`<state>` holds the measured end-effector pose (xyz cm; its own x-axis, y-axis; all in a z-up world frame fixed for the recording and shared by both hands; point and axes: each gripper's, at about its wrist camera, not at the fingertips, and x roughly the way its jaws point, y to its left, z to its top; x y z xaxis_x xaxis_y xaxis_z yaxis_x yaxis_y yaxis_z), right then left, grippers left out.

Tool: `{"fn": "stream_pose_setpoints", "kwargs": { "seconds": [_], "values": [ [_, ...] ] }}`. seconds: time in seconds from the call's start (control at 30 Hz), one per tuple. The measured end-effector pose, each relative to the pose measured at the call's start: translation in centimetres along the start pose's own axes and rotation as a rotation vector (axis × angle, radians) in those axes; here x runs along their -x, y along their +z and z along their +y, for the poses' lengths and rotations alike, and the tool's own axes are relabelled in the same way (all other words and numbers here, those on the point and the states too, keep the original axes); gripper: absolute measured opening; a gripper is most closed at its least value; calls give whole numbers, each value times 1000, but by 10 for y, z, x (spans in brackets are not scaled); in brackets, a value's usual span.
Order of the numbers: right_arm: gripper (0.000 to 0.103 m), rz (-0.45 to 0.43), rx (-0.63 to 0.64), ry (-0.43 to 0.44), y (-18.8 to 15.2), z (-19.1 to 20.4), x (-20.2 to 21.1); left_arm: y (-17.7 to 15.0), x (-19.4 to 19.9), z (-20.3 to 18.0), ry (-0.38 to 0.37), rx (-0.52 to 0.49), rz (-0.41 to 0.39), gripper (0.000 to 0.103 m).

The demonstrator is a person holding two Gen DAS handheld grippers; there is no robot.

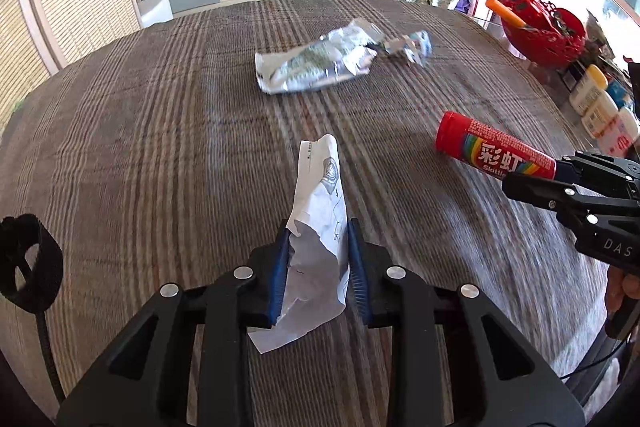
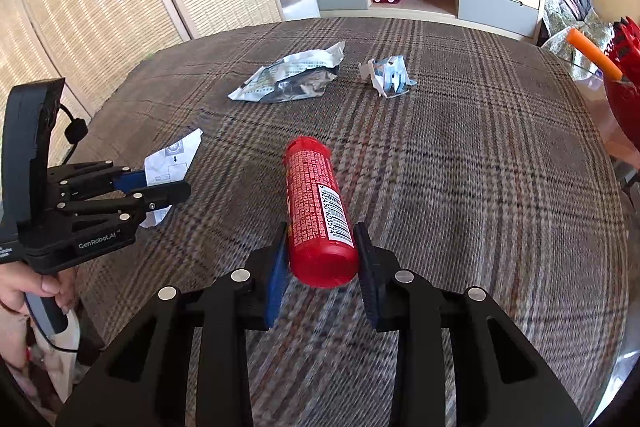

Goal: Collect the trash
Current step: 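Carry the paper and red tube over the bin and release both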

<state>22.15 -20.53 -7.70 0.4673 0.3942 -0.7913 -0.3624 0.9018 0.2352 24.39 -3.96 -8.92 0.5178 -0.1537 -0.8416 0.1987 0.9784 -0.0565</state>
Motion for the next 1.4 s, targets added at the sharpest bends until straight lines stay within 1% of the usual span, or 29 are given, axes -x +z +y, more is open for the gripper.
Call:
{"fn": "stream_pose_setpoints", "kwargs": {
  "seconds": [0.13, 0.27, 0.4, 0.53, 0.63, 0.8, 1.03, 1.13, 1.27, 1.4],
  "values": [
    [32, -2, -25, 11, -27, 12, 26, -33, 29, -10, -17, 10, 8, 26],
    [30, -12, -27, 3, -54, 34, 59, -67, 66, -22, -18, 15, -8, 26],
    [29, -8, -27, -1, -81, 56, 81, -100, 101, -31, -27, 23, -23, 26],
    [29, -9, -33, 3, -106, 75, 93, -135, 127, -40, -41, 28, -26, 26],
    [29, -13, -45, 9, -126, 86, 101, -155, 136, -47, -57, 33, -21, 26],
    [29, 3, -68, 18, -158, 96, 104, -190, 137, -52, -83, 55, 3, 26],
    [29, 69, -134, 10, -194, 94, 79, -227, 113, -54, -96, 89, 63, 26],
    [29, 100, -153, -11, -201, 94, 63, -238, 100, -54, -91, 106, 85, 26],
    [29, 125, -163, -31, -204, 94, 48, -248, 86, -58, -68, 94, 108, 26],
    [29, 157, -186, -24, -206, 92, 35, -250, 77, -59, -75, 104, 132, 26]
  ]
}}
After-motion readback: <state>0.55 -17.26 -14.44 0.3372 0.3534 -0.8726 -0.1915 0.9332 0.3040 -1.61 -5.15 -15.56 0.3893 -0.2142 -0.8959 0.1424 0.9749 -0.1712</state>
